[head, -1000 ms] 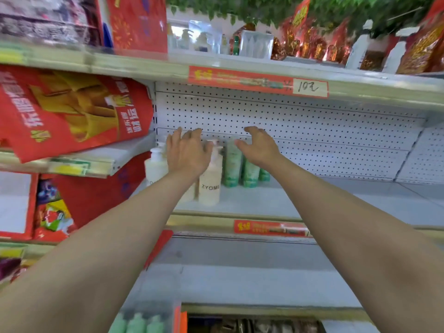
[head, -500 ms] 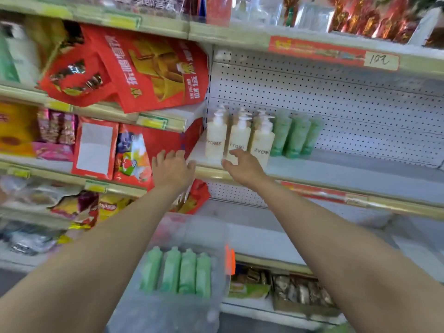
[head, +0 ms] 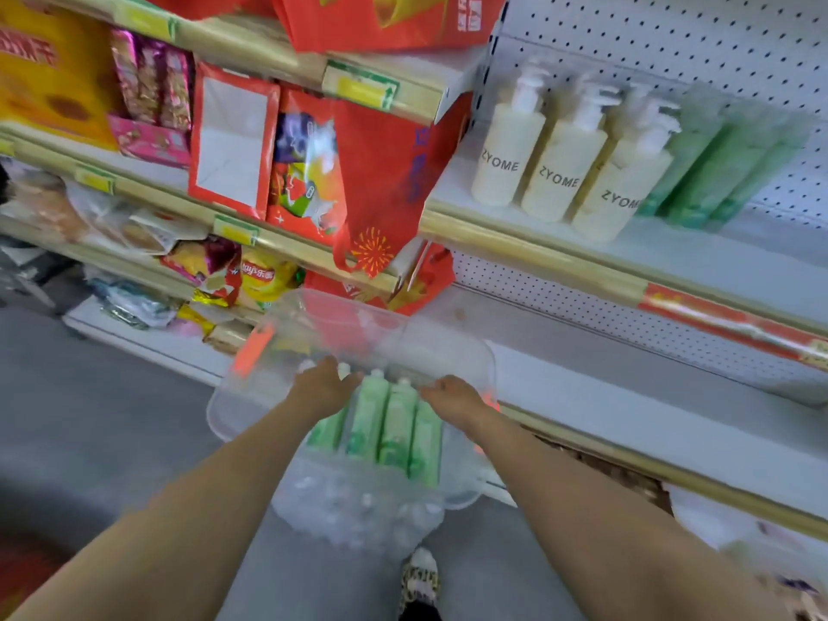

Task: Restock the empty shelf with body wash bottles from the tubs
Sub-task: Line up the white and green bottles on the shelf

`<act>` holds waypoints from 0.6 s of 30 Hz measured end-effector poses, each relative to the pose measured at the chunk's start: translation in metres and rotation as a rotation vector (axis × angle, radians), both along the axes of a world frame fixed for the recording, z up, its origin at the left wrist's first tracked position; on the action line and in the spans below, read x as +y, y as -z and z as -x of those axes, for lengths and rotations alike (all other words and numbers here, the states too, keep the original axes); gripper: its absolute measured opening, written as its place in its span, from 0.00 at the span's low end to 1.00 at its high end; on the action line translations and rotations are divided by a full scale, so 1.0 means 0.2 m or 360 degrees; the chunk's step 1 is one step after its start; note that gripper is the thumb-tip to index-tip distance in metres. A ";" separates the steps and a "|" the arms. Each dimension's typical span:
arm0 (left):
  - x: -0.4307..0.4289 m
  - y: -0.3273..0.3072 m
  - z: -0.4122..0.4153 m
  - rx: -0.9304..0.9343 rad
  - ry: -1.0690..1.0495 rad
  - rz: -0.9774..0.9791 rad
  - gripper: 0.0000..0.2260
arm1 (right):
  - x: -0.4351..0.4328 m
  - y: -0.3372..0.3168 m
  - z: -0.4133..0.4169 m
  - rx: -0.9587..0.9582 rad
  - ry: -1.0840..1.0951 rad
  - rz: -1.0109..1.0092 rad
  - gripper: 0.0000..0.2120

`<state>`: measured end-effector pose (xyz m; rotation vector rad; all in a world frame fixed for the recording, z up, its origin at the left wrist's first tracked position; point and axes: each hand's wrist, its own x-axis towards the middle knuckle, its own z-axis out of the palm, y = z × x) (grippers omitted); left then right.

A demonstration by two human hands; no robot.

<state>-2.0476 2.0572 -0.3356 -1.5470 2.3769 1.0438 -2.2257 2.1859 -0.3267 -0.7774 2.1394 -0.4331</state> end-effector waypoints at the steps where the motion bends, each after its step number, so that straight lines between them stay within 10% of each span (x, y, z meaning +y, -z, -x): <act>1: 0.01 0.04 0.01 -0.0018 -0.0017 -0.0076 0.30 | -0.01 0.08 0.00 -0.0060 0.0058 -0.0037 0.08; 13: -0.11 0.63 0.06 -0.0054 -0.0497 -0.0481 0.45 | -0.13 0.63 0.08 -0.0461 0.0352 -0.0443 0.10; 18: -0.14 0.60 0.04 -0.0196 -0.0632 -0.0490 0.36 | -0.16 0.98 0.15 -0.0633 0.0579 -0.0404 0.15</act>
